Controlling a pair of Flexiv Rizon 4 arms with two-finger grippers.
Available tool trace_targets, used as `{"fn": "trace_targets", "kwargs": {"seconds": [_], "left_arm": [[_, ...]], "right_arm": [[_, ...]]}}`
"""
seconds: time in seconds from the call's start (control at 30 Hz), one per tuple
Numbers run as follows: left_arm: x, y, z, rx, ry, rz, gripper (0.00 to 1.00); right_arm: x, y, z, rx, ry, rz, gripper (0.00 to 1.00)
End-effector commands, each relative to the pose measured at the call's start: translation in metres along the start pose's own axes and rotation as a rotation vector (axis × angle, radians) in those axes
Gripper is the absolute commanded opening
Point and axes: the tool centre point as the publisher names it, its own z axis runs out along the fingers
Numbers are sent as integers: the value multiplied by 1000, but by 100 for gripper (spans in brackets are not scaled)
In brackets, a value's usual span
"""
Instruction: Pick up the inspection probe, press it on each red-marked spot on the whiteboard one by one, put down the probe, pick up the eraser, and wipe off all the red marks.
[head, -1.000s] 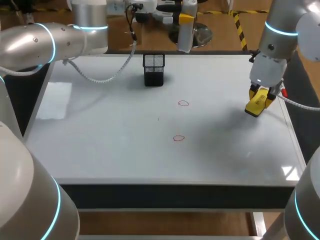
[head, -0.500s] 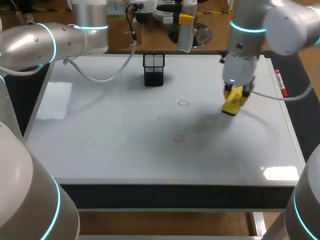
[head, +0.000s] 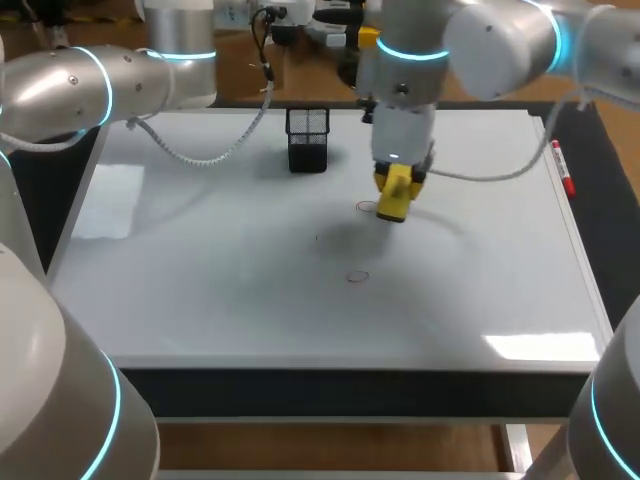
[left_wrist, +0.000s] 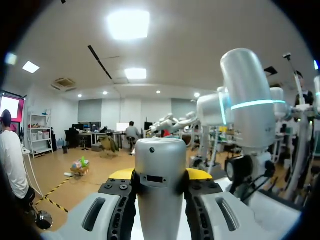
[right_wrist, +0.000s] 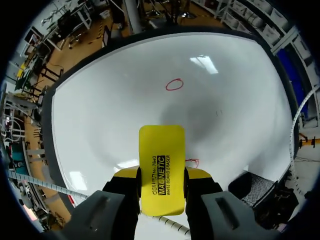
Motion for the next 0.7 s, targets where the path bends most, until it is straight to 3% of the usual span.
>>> {"fn": "trace_targets", "kwargs": {"seconds": [0.03, 0.3, 0.7], "left_arm": [[-1, -2, 0, -3, 3, -2, 0], [-1, -2, 0, -3, 3, -2, 0], [-1, -2, 0, -3, 3, -2, 0]], "right_arm": [[-36, -6, 8, -11, 124, -35, 0], [-76, 5, 20, -20, 131, -123, 0], [-79, 14, 29, -31, 110, -172, 0]]}}
